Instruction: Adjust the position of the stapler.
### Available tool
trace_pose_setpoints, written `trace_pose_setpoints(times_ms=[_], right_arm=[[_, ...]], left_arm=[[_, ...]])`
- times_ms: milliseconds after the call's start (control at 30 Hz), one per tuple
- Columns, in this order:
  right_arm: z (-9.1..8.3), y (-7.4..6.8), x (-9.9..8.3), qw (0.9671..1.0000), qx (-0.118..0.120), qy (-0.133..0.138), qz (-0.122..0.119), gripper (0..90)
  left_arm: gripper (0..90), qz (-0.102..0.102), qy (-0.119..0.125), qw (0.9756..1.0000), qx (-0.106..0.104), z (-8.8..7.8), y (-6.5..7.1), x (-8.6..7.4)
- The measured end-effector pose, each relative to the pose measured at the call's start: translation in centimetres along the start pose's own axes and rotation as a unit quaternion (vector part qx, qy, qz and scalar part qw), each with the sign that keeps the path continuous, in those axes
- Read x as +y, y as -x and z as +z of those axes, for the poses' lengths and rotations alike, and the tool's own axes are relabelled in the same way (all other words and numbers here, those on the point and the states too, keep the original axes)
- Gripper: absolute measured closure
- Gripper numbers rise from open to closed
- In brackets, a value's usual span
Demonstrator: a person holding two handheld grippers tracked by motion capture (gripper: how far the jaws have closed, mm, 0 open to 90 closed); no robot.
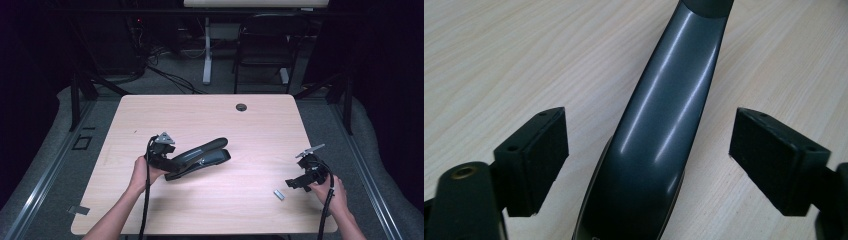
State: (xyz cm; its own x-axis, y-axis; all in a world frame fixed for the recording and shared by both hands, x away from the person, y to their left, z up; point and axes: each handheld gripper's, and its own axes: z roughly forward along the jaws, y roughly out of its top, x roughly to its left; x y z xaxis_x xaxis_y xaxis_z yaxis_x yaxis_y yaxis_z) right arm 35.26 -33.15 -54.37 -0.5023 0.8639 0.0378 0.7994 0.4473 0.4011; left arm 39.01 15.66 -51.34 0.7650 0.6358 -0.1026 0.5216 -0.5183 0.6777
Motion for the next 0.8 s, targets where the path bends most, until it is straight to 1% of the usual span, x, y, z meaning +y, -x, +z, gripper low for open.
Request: trace_pose_setpoints(times_ms=[33, 67, 100, 167, 200, 233, 267, 333, 367, 400, 467, 500, 533, 567, 600, 633, 700, 733, 767, 800], right_arm=[[0.1, 0.1, -0.2, 0.9999, 0.002, 0.007, 0.01, 2.0], [0.0, 0.3, -0.4, 0.9999, 0.005, 0.0, 0.011, 2.0], [-0.1, 0.4, -0.5, 0.9999, 0.002, -0.007, 0.007, 2.1], [-0.2, 0.4, -0.6, 1.0, 0.0, -0.006, 0.006, 2.1], [-0.2, 0.4, -0.6, 1.0, 0.002, -0.003, 0.007, 2.1], [-0.3, 0.4, -0.5, 1.0, 0.002, -0.004, 0.005, 2.2], [-0.3, 0.4, -0.5, 1.0, 0.002, -0.004, 0.005, 2.2], [-0.2, 0.4, -0.5, 1.0, 0.006, -0.006, 0.004, 2.3], [-0.1, 0.4, -0.5, 0.9999, 0.009, -0.003, 0.007, 2.3], [0.0, 0.4, -0.5, 0.9999, 0.009, -0.004, 0.005, 2.3], [0.0, 0.4, -0.4, 0.9999, 0.011, -0.01, -0.001, 2.7], [0.0, 0.3, -0.4, 0.9999, 0.013, -0.007, 0.001, 2.7], [-0.2, 0.2, -0.4, 0.9999, 0.01, -0.007, -0.004, 2.8], [-0.2, 0.1, -0.4, 0.9999, 0.009, -0.006, -0.006, 2.8], [-0.3, 0.0, -0.4, 0.9999, 0.014, -0.003, -0.004, 2.8], [-0.3, 0.0, -0.3, 0.9999, 0.009, -0.009, -0.01, 2.8], [-0.3, -0.1, -0.3, 0.9999, 0.01, -0.008, -0.011, 2.9], [-0.2, -0.2, -0.4, 0.9999, 0.013, -0.007, -0.007, 2.9], [-0.2, -0.2, -0.4, 0.9998, 0.008, -0.012, -0.011, 3.0], [-0.2, -0.2, -0.4, 0.9998, 0.008, -0.012, -0.011, 3.0]], left_arm=[[19.2, 0.001, -0.002, 1.0, -0.005, 0.1, 0.0, 0.0], [19.1, 0.007, -0.011, 0.9999, -0.006, 0.4, 0.1, 0.0], [19.2, 0.007, -0.011, 0.9999, -0.006, 0.4, 0.1, 0.0], [19.2, 0.01, -0.014, 0.9998, -0.007, 0.7, 0.1, 0.2], [19.2, 0.008, -0.016, 0.9998, -0.009, 1.0, 0.1, 0.3], [21.2, 0.012, -0.02, 0.9997, -0.012, 1.3, 0.0, 0.5], [21.2, 0.013, -0.02, 0.9996, -0.012, 1.5, 0.0, 0.6], [26.1, 0.019, -0.025, 0.9995, -0.006, 2.1, 0.1, 0.8], [31.5, 0.023, -0.031, 0.9992, -0.007, 2.4, 0.2, 1.0], [35.5, 0.03, -0.037, 0.9988, 0.002, 2.8, 0.4, 1.2], [38.7, 0.039, -0.041, 0.9984, 0.0, 3.3, 0.7, 1.5], [41.1, 0.046, -0.041, 0.9981, 0.007, 3.4, 0.9, 1.6], [41.2, 0.053, -0.043, 0.9975, 0.014, 3.6, 1.1, 1.6], [41.5, 0.054, -0.041, 0.9976, 0.012, 3.5, 1.0, 1.6], [41.8, 0.054, -0.038, 0.9978, 0.01, 3.5, 0.9, 1.5], [42.1, 0.054, -0.038, 0.9978, 0.01, 3.5, 0.9, 1.5], [42.7, 0.059, -0.029, 0.9978, 0.002, 3.4, 0.7, 1.3], [44.7, 0.064, -0.023, 0.9976, -0.013, 3.2, 0.4, 1.1], [45.8, 0.064, -0.022, 0.9975, -0.018, 3.1, 0.3, 1.0], [47.0, 0.064, -0.022, 0.9975, -0.018, 3.1, 0.3, 1.0]])
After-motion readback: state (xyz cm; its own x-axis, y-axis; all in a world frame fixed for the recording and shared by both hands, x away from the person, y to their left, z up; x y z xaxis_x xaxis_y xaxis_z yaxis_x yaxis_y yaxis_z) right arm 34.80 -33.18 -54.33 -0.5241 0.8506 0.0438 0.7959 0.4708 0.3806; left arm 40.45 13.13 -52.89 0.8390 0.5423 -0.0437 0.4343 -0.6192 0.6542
